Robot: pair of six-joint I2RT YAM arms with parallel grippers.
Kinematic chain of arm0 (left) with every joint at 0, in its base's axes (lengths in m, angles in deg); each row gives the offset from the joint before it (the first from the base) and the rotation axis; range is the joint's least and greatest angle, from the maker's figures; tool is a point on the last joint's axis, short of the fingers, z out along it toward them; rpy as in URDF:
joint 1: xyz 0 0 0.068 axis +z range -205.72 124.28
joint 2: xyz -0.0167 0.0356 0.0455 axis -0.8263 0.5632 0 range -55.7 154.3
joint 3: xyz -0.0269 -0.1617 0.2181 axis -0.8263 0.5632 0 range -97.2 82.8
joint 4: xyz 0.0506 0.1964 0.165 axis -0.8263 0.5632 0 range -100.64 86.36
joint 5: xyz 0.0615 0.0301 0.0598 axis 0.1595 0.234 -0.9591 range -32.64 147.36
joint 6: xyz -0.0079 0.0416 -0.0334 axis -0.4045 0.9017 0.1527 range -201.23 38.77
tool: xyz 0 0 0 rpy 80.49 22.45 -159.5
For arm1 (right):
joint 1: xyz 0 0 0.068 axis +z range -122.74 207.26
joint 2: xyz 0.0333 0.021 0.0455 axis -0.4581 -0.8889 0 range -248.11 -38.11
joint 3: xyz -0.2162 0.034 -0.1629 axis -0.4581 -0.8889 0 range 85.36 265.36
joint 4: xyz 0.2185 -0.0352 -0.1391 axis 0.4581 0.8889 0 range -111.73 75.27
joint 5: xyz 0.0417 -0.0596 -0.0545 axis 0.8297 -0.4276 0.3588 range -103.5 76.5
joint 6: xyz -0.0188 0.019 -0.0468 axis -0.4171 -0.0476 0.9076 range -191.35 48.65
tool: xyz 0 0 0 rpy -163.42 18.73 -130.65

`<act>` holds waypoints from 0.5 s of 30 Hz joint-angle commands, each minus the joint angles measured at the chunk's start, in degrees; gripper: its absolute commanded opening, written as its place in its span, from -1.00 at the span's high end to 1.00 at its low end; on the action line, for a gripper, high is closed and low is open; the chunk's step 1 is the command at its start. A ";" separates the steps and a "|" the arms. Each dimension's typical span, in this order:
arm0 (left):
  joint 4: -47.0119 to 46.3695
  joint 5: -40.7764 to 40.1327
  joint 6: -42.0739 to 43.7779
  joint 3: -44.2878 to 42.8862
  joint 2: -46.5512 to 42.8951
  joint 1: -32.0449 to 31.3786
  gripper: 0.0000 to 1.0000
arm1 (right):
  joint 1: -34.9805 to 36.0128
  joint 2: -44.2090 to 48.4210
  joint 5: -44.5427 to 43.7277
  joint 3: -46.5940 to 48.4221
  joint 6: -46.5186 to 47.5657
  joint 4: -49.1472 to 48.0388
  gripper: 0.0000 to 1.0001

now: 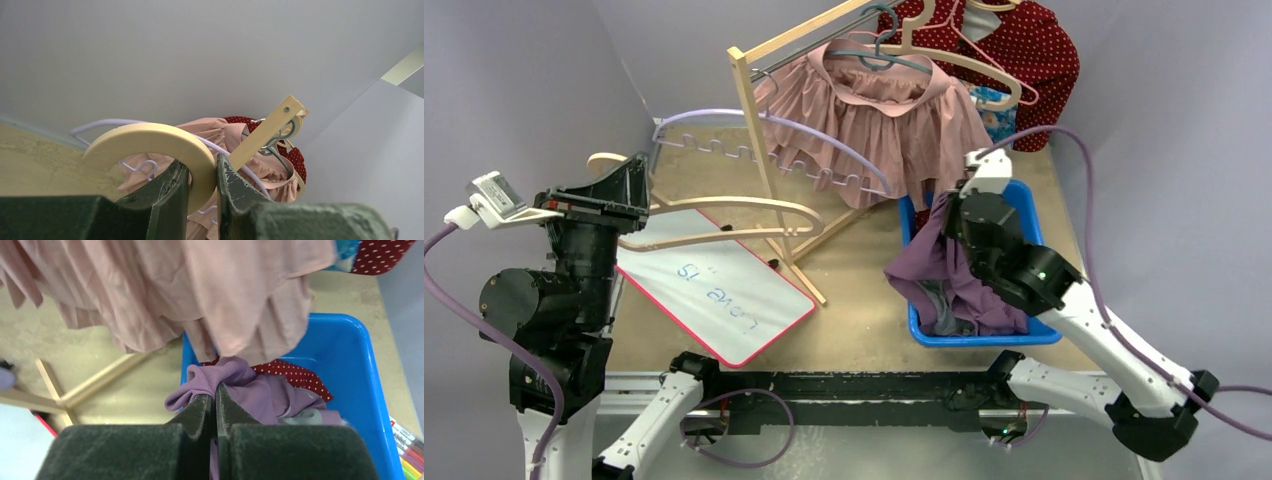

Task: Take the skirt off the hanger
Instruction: Place the skirt in the bin.

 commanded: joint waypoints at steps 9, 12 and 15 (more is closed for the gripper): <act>-0.89 1.80 0.88 -0.05 -1.12 -0.22 1.00 | -3.61 12.26 2.27 -8.31 -29.94 7.51 1.00; -0.55 2.01 1.41 -0.57 -1.06 -0.24 1.00 | -3.61 11.61 -5.77 -3.31 -33.62 16.16 1.00; -0.72 1.85 1.44 -0.47 -0.93 -0.24 1.00 | -3.61 8.93 -7.43 -2.32 -39.41 20.05 1.00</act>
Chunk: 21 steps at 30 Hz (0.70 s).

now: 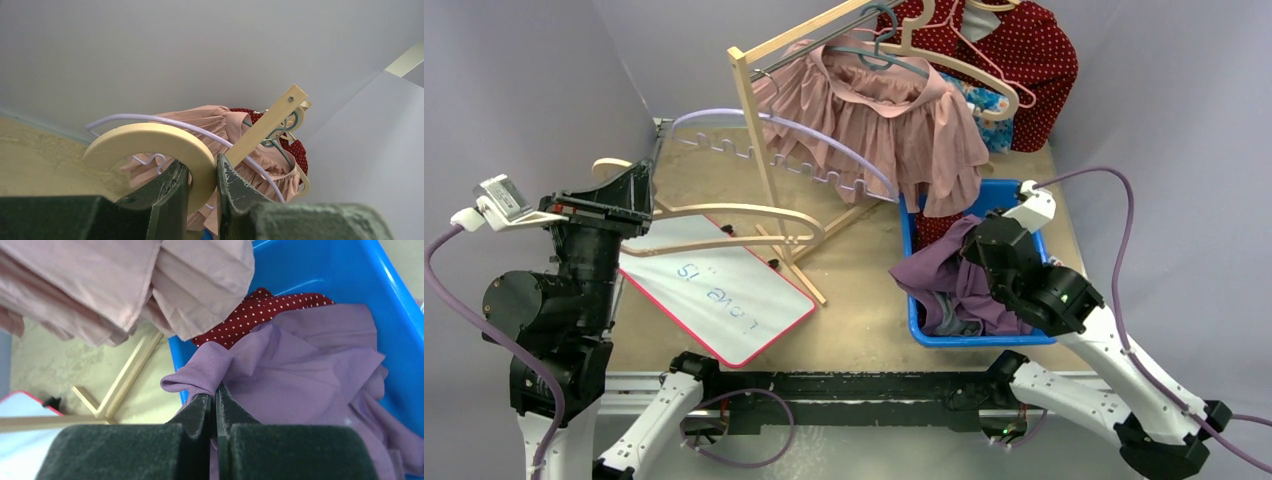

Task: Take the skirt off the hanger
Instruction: Place the skirt in the bin.

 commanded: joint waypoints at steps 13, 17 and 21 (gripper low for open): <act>-3.24 3.13 -0.90 -0.76 2.65 -0.24 1.00 | -10.74 -21.66 -4.01 -9.05 -32.77 -0.22 1.00; -2.40 2.95 -0.48 -1.12 2.78 -0.24 1.00 | -14.68 -17.50 3.19 -18.01 -27.41 -12.47 1.00; -3.06 2.57 -0.03 0.53 2.20 -0.24 1.00 | -22.62 -16.77 12.19 -25.61 -25.14 -19.11 1.00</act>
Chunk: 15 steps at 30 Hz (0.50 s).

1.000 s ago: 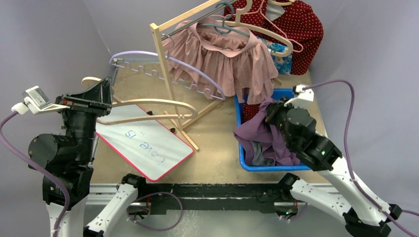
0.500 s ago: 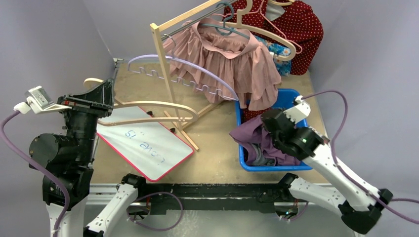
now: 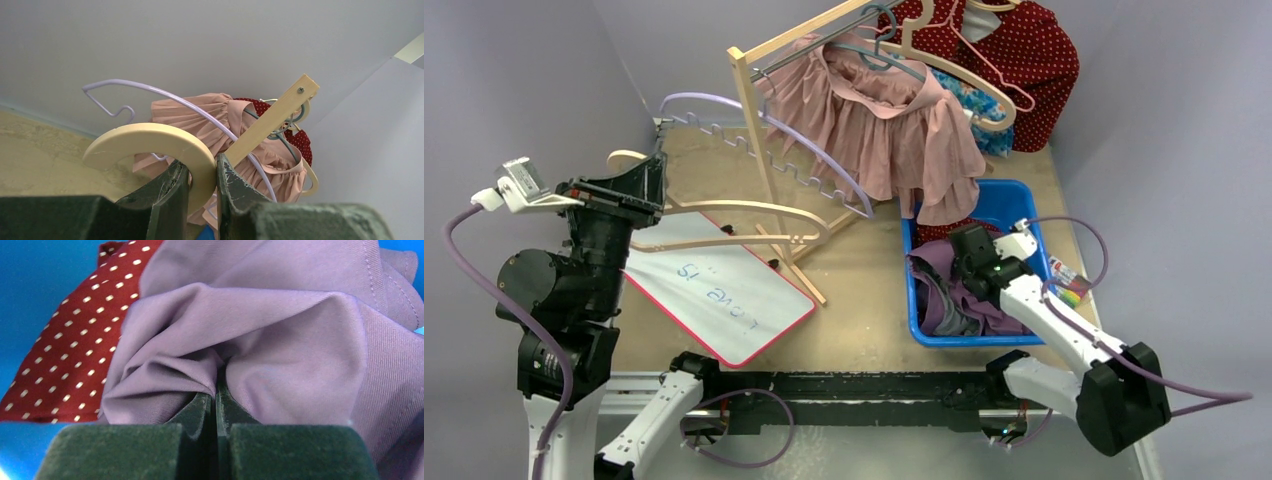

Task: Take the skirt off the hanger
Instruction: Place the skirt in the bin.

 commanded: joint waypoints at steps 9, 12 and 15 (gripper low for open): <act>-2.03 0.73 2.77 -0.36 -0.34 -0.24 1.00 | -9.97 10.78 6.44 2.29 9.07 0.47 0.51; -1.88 0.30 3.56 -0.10 -0.70 -0.24 1.00 | -10.00 17.12 7.21 5.52 13.45 4.98 0.12; -1.80 -0.21 4.06 -0.01 -0.95 -0.24 1.00 | -10.03 23.03 12.93 7.50 20.32 5.86 -0.04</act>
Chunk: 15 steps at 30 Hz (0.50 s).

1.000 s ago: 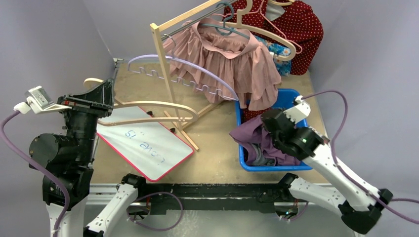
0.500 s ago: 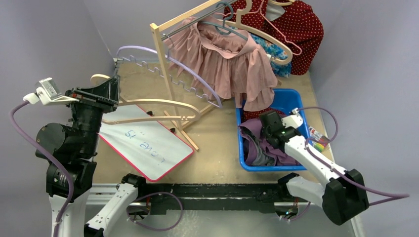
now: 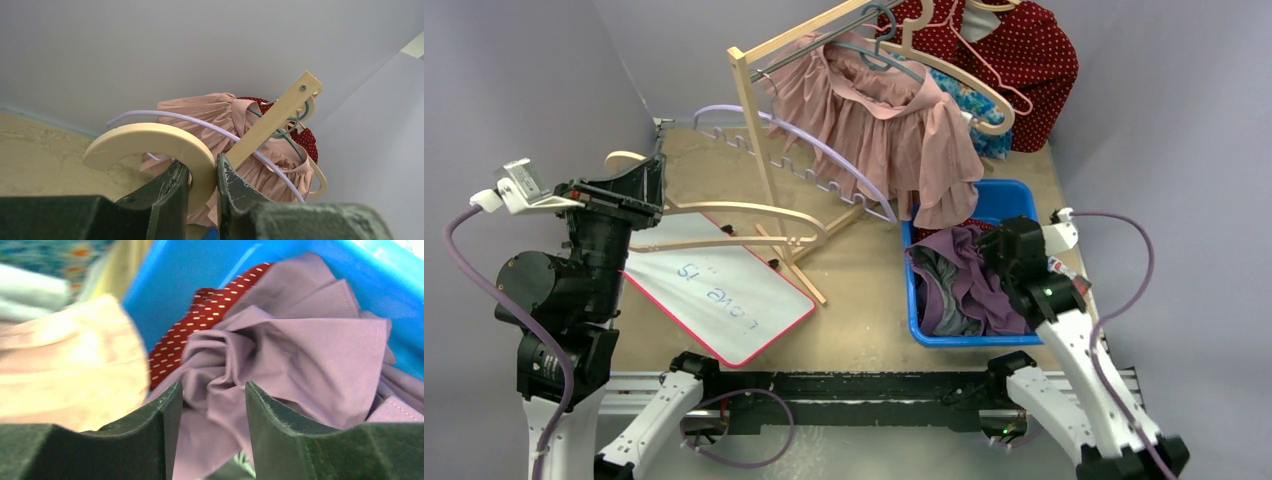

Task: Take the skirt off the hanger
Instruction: Place the skirt in the bin.

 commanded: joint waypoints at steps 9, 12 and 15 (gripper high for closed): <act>-1.96 0.19 1.69 0.42 -0.78 -0.24 1.00 | -0.12 11.40 42.73 3.89 32.11 -13.53 -0.44; -2.26 0.48 1.00 0.20 -0.74 -0.24 1.00 | -0.09 6.33 43.70 3.17 33.45 -14.84 -0.41; -2.28 0.89 0.44 -0.03 -0.63 -0.23 1.00 | -0.08 1.45 41.86 0.95 33.64 -19.94 -0.36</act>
